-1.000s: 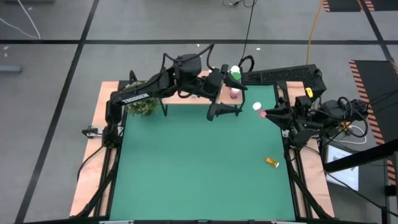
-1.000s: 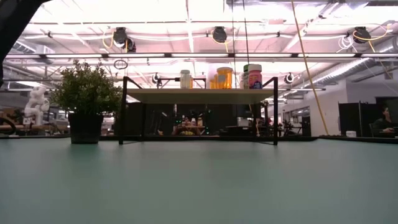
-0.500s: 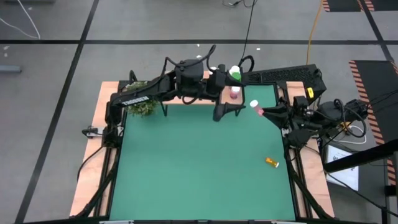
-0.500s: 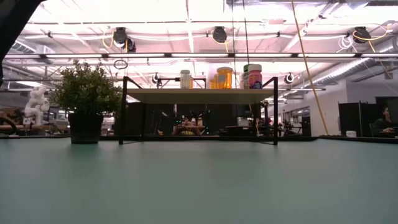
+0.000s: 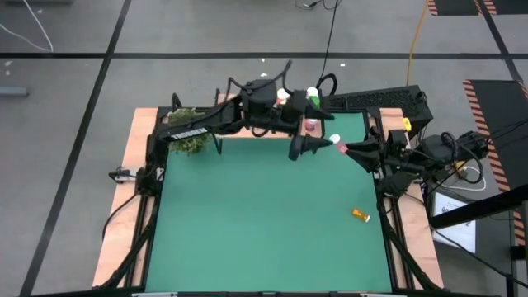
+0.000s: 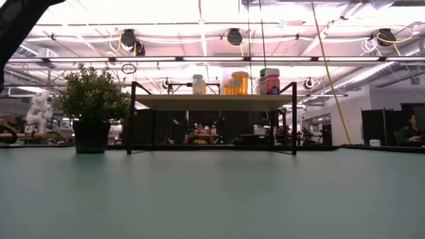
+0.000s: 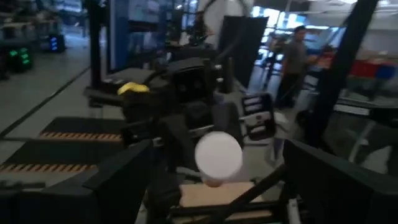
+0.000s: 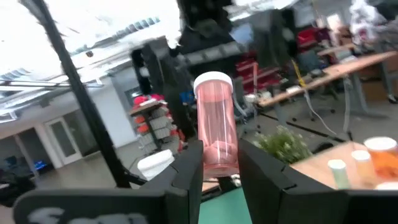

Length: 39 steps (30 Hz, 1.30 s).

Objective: Pick and place medicine bottles onto shelf by color
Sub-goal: Put the small pink medicine bottle on the shelf

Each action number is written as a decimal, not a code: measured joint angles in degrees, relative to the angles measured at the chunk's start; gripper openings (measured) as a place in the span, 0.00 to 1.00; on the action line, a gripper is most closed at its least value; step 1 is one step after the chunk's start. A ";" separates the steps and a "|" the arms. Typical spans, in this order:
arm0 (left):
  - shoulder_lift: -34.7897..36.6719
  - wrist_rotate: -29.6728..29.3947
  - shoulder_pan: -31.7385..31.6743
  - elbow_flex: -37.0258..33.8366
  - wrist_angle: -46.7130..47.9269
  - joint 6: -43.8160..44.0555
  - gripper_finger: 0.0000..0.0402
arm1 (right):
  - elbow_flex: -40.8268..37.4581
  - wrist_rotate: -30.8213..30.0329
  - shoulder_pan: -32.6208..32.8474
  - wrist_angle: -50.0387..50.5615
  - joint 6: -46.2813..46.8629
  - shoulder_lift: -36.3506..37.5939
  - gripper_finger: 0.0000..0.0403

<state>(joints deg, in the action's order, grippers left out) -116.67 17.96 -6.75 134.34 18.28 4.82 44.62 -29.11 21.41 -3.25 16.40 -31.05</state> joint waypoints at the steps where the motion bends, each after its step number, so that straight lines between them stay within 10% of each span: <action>1: -0.56 1.24 0.19 -0.02 -0.86 0.98 0.91 | 0.00 0.78 0.01 -0.74 -0.74 -0.02 0.21; 39: -3.05 2.13 1.54 -0.02 -8.52 1.36 0.60 | -0.02 3.79 0.02 -5.79 -3.62 -0.41 0.21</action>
<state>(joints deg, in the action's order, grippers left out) -119.72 20.09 -5.21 134.32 9.76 6.17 44.60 -25.32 21.43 -9.04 12.78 -31.46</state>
